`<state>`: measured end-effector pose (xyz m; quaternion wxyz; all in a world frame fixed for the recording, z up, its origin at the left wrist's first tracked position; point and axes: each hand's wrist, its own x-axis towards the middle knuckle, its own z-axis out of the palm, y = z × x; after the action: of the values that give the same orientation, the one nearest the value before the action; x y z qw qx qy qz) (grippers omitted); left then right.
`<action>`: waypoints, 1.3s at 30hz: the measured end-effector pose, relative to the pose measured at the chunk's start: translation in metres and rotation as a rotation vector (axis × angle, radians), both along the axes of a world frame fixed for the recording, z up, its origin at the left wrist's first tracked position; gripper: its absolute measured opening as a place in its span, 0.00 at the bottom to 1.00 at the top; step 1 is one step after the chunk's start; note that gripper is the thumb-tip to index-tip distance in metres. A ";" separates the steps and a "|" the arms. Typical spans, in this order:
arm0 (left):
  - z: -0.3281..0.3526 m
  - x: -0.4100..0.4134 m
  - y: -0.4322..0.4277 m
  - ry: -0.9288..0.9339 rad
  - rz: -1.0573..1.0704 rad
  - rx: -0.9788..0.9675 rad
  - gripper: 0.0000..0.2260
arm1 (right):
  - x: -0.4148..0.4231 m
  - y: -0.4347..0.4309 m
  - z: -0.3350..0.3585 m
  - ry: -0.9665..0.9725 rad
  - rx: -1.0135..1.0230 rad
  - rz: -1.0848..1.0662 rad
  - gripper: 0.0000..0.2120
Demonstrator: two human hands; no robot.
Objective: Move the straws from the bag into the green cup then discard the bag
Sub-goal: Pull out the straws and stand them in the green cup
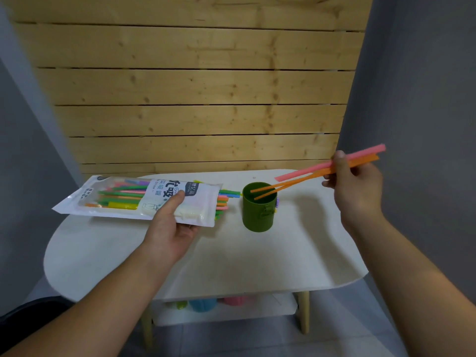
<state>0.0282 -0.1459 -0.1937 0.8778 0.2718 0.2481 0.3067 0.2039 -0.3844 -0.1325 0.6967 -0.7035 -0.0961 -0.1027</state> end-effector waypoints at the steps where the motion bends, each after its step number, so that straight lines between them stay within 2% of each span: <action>1: 0.000 -0.001 0.000 -0.003 -0.002 0.002 0.16 | -0.001 0.006 0.001 -0.015 -0.042 0.020 0.13; 5: 0.000 -0.005 0.001 -0.009 -0.014 0.021 0.17 | -0.007 0.028 -0.003 -0.021 -0.191 0.138 0.10; 9: 0.000 -0.009 0.003 -0.007 -0.021 0.039 0.15 | -0.011 0.045 -0.010 0.069 -0.319 0.227 0.10; 11: -0.001 -0.010 0.004 -0.004 -0.030 0.044 0.14 | -0.011 0.048 -0.012 0.151 -0.313 0.250 0.10; 14: -0.001 -0.013 0.006 -0.004 -0.046 0.052 0.11 | -0.016 0.049 -0.011 0.395 -0.163 0.276 0.26; 15: 0.000 -0.015 0.007 -0.004 -0.049 0.054 0.11 | -0.019 0.049 -0.010 0.470 -0.135 0.288 0.26; 18: 0.003 -0.018 0.010 -0.015 -0.044 0.048 0.11 | -0.036 0.045 -0.012 0.671 -0.161 0.367 0.18; 20: 0.005 -0.021 0.013 -0.028 -0.038 0.045 0.13 | -0.051 0.045 -0.013 0.700 -0.202 0.485 0.16; 22: 0.008 -0.024 0.016 -0.043 -0.027 0.034 0.15 | -0.063 0.056 -0.010 0.572 -0.222 0.603 0.12; 24: 0.011 -0.028 0.021 -0.057 -0.008 0.023 0.15 | -0.065 0.080 -0.005 0.336 -0.331 0.627 0.11; 27: 0.014 -0.035 0.028 -0.081 0.019 0.006 0.14 | -0.048 0.136 0.000 0.029 -0.659 0.574 0.06; 29: 0.013 -0.040 0.034 -0.094 0.038 -0.008 0.15 | -0.026 0.177 -0.004 -0.110 -0.917 0.566 0.05; 32: 0.010 -0.048 0.044 -0.102 0.066 0.003 0.15 | 0.001 0.225 -0.011 -0.185 -1.382 0.561 0.20; 34: 0.008 -0.054 0.053 -0.107 0.088 0.008 0.13 | 0.010 0.246 -0.016 -0.235 -1.613 0.555 0.29; 37: 0.006 -0.062 0.064 -0.116 0.115 -0.001 0.15 | 0.020 0.261 -0.027 -0.203 -1.713 0.529 0.33; 39: 0.004 -0.066 0.070 -0.122 0.122 -0.001 0.17 | 0.021 0.264 -0.033 -0.238 -1.770 0.521 0.28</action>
<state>-0.0382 -0.0761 -0.1892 0.8710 0.2367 0.2104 0.3756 0.2247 -0.1205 -0.1658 -0.1069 -0.9197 -0.3652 0.0962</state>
